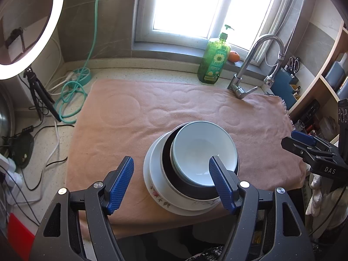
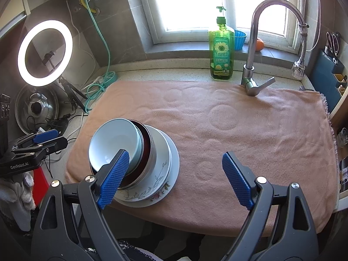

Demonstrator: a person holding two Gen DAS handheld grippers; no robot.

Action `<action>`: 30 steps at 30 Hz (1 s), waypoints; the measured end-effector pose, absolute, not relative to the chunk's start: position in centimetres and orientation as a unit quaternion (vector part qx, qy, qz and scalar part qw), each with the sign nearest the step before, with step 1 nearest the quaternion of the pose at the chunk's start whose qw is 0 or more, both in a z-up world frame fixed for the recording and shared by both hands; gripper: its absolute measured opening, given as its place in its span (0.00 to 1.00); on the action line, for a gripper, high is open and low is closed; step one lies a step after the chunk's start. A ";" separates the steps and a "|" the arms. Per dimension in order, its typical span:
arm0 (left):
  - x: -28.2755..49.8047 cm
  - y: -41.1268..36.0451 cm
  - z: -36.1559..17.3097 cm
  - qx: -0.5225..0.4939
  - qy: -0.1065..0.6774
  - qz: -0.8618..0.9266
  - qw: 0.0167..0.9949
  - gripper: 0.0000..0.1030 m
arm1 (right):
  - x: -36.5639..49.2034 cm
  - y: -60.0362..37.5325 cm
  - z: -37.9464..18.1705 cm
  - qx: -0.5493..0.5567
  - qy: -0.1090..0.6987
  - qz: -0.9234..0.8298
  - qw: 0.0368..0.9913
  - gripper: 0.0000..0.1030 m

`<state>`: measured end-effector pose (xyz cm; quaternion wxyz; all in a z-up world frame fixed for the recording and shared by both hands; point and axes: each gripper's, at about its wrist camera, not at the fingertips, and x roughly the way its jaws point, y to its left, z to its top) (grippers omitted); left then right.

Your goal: Organize plates and bowls

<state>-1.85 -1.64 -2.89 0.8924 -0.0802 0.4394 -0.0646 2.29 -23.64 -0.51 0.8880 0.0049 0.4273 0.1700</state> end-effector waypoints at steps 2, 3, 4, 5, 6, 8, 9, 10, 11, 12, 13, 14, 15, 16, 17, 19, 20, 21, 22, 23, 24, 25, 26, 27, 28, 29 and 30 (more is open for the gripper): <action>-1.8 -1.6 -2.9 -0.079 0.439 -0.064 0.893 0.69 | 2.3 -23.6 -0.6 0.005 0.427 0.170 0.888 0.87; -1.8 -1.6 -2.9 -0.078 0.439 -0.063 0.893 0.69 | 2.2 -23.6 -0.6 0.005 0.427 0.170 0.888 0.87; -1.8 -1.6 -2.9 -0.078 0.438 -0.061 0.893 0.69 | 2.2 -23.6 -0.7 0.005 0.427 0.170 0.888 0.87; -1.8 -1.5 -2.9 -0.078 0.438 -0.060 0.894 0.69 | 2.2 -23.6 -0.7 0.006 0.427 0.169 0.888 0.87; -1.8 -1.5 -2.9 -0.078 0.437 -0.059 0.894 0.69 | 2.2 -23.6 -0.7 0.005 0.427 0.169 0.888 0.87; -1.9 -1.5 -2.8 -0.075 0.433 -0.058 0.896 0.69 | 2.2 -23.5 -0.7 0.005 0.428 0.169 0.888 0.87; -2.0 -1.6 -2.7 -0.073 0.432 -0.058 0.897 0.69 | 2.2 -23.5 -0.6 0.006 0.427 0.169 0.888 0.87; -2.0 -1.6 -2.6 -0.070 0.431 -0.056 0.898 0.69 | 2.2 -23.5 -0.7 0.006 0.428 0.170 0.888 0.87; -2.1 -1.6 -2.5 -0.068 0.428 -0.053 0.900 0.69 | 2.2 -23.5 -0.7 0.006 0.428 0.170 0.888 0.87; -2.1 -1.6 -2.4 -0.065 0.426 -0.050 0.901 0.69 | 2.1 -23.4 -0.9 0.005 0.428 0.170 0.888 0.87; -2.1 -1.6 -2.4 -0.061 0.425 -0.046 0.902 0.69 | 2.1 -23.3 -0.9 0.005 0.428 0.171 0.888 0.87; -2.1 -1.6 -2.3 -0.059 0.424 -0.042 0.903 0.69 | 2.0 -23.2 -1.0 0.004 0.428 0.171 0.888 0.87; -2.0 -1.5 -2.3 -0.059 0.425 -0.041 0.902 0.69 | 2.1 -23.2 -1.0 0.005 0.428 0.170 0.888 0.87; -2.0 -1.5 -2.4 -0.060 0.427 -0.041 0.901 0.69 | 2.1 -23.2 -1.0 0.005 0.428 0.170 0.887 0.87; -1.9 -1.5 -2.4 -0.061 0.429 -0.041 0.901 0.69 | 2.1 -23.2 -1.0 0.005 0.428 0.170 0.887 0.87; -2.0 -1.5 -2.4 -0.060 0.429 -0.039 0.901 0.69 | 2.1 -23.2 -1.0 0.006 0.428 0.169 0.888 0.87; -1.9 -1.6 -2.5 -0.056 0.430 -0.038 0.900 0.69 | 2.0 -23.2 -1.0 0.007 0.428 0.169 0.888 0.87; -1.9 -1.6 -2.5 -0.053 0.430 -0.036 0.900 0.70 | 2.0 -23.3 -1.1 0.007 0.429 0.168 0.888 0.87; -1.9 -1.6 -2.5 -0.053 0.431 -0.034 0.900 0.69 | 2.0 -23.3 -1.1 0.007 0.429 0.166 0.888 0.87; -2.0 -1.7 -2.5 -0.053 0.431 -0.033 0.900 0.69 | 2.0 -23.4 -1.1 0.008 0.429 0.166 0.888 0.87; -2.0 -1.7 -2.5 -0.053 0.431 -0.033 0.900 0.69 | 2.0 -23.5 -1.1 0.009 0.429 0.165 0.888 0.87; -1.9 -1.7 -2.5 -0.052 0.432 -0.033 0.900 0.70 | 2.0 -23.5 -1.1 0.009 0.429 0.164 0.888 0.87; -1.9 -1.6 -2.5 -0.054 0.434 -0.033 0.899 0.70 | 2.0 -23.6 -1.2 0.009 0.430 0.163 0.888 0.87; -1.9 -1.6 -2.5 -0.056 0.433 -0.032 0.899 0.70 | 2.0 -23.7 -1.3 0.009 0.432 0.163 0.887 0.87; -1.8 -1.6 -2.4 -0.058 0.432 -0.032 0.899 0.70 | 2.0 -23.7 -1.3 0.009 0.433 0.162 0.887 0.87; -1.8 -1.5 -2.4 -0.059 0.430 -0.031 0.900 0.70 | 2.0 -23.7 -1.4 0.009 0.434 0.161 0.886 0.87; -1.8 -1.5 -2.3 -0.059 0.428 -0.031 0.901 0.70 | 2.0 -23.7 -1.4 0.008 0.434 0.160 0.887 0.87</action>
